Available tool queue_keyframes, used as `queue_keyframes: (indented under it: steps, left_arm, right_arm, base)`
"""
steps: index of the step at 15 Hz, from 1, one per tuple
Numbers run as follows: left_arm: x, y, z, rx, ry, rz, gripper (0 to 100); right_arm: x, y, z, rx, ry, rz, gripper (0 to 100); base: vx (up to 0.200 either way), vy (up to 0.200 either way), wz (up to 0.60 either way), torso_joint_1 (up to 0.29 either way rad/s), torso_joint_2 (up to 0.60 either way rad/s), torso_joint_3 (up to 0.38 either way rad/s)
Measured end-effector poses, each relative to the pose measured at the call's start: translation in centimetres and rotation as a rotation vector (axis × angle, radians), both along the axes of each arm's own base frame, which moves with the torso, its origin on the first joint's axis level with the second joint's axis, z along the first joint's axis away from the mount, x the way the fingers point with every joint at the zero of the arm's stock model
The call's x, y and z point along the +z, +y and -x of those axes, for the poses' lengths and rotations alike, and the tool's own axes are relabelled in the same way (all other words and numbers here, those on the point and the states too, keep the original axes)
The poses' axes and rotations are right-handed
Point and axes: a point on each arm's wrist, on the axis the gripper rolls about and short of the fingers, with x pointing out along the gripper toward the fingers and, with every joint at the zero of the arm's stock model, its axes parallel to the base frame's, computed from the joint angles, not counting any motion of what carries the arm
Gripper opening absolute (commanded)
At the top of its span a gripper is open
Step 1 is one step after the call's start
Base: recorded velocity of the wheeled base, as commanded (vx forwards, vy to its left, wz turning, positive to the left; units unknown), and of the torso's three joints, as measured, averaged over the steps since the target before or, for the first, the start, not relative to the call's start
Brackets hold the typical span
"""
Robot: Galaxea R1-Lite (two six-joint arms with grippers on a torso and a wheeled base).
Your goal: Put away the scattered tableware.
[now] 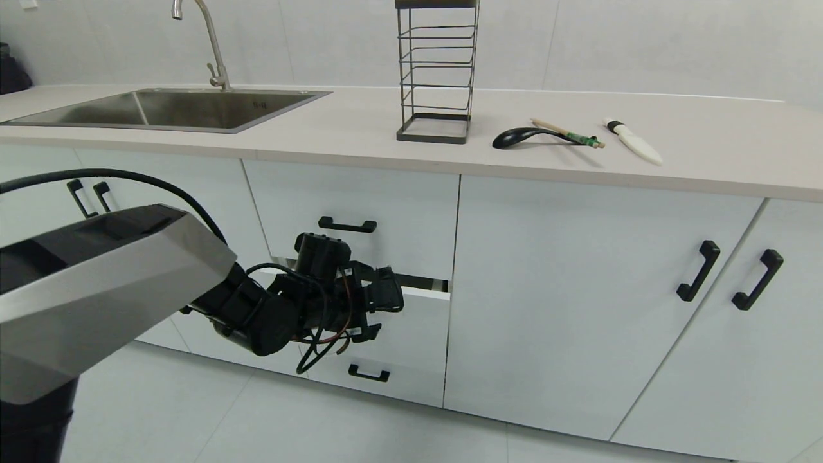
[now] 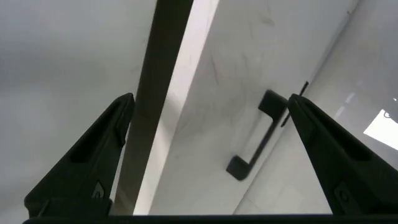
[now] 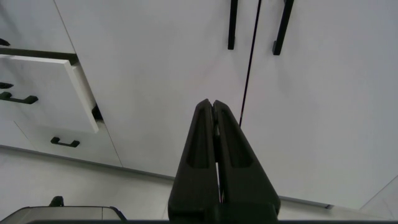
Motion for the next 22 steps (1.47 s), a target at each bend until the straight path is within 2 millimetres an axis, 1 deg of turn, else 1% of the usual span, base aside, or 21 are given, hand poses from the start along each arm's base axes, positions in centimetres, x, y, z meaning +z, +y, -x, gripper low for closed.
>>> queue_keyframes:
  steps: [1, 4, 6, 7, 11, 15, 16, 17, 19, 22]
  left_arm:
    - [-0.6, -0.2, -0.3, -0.001, 0.011, -0.005, 100]
    - [-2.0, -0.2, 0.2, -0.008, 0.044, -0.022, 100]
    - [-2.3, 0.2, 1.2, -0.011, 0.067, -0.035, 100]
    - [-2.3, 0.6, 2.1, -0.011, 0.086, -0.044, 100]
    - [-1.1, 2.1, 5.6, -0.015, 0.137, -0.063, 100]
    - [1.4, 3.4, 10.7, -0.025, 0.152, -0.036, 100]
    - [1.9, 3.5, 11.5, -0.032, 0.145, -0.025, 100]
    - [2.4, 3.4, 12.1, -0.040, 0.135, -0.017, 100]
    - [2.7, 3.4, 12.4, -0.047, 0.124, -0.012, 100]
    - [2.2, 3.2, 12.2, -0.050, 0.130, -0.016, 100]
  right_arm:
    - [0.0, 0.0, 0.0, 0.000, 0.000, 0.000, 0]
    - [0.0, 0.0, 0.0, 0.000, 0.000, 0.000, 0]
    - [0.0, 0.0, 0.0, 0.000, 0.000, 0.000, 0]
    - [0.0, 0.0, 0.0, 0.001, 0.000, 0.000, 0]
    - [0.0, 0.0, 0.0, 0.000, 0.000, 0.000, 0]
    - [0.0, 0.0, 0.0, 0.000, 0.000, 0.000, 0]
    - [0.0, 0.0, 0.0, 0.000, 0.000, 0.000, 0]
    - [0.0, 0.0, 0.0, 0.000, 0.000, 0.000, 0]
    - [0.0, 0.0, 0.0, 0.000, 0.000, 0.000, 0]
    - [0.0, 0.0, 0.0, 0.000, 0.000, 0.000, 0]
  base:
    - [0.000, 0.000, 0.00, 0.000, 0.00, 0.000]
    - [0.000, 0.000, 0.00, 0.000, 0.00, 0.000]
    - [0.000, 0.000, 0.00, 0.000, 0.00, 0.000]
    - [0.000, 0.000, 0.00, 0.000, 0.00, 0.000]
    - [0.000, 0.000, 0.00, 0.000, 0.00, 0.000]
    - [0.000, 0.000, 0.00, 0.000, 0.00, 0.000]
    - [0.000, 0.000, 0.00, 0.000, 0.00, 0.000]
    - [0.000, 0.000, 0.00, 0.000, 0.00, 0.000]
    - [0.000, 0.000, 0.00, 0.000, 0.00, 0.000]
    - [0.000, 0.000, 0.00, 0.000, 0.00, 0.000]
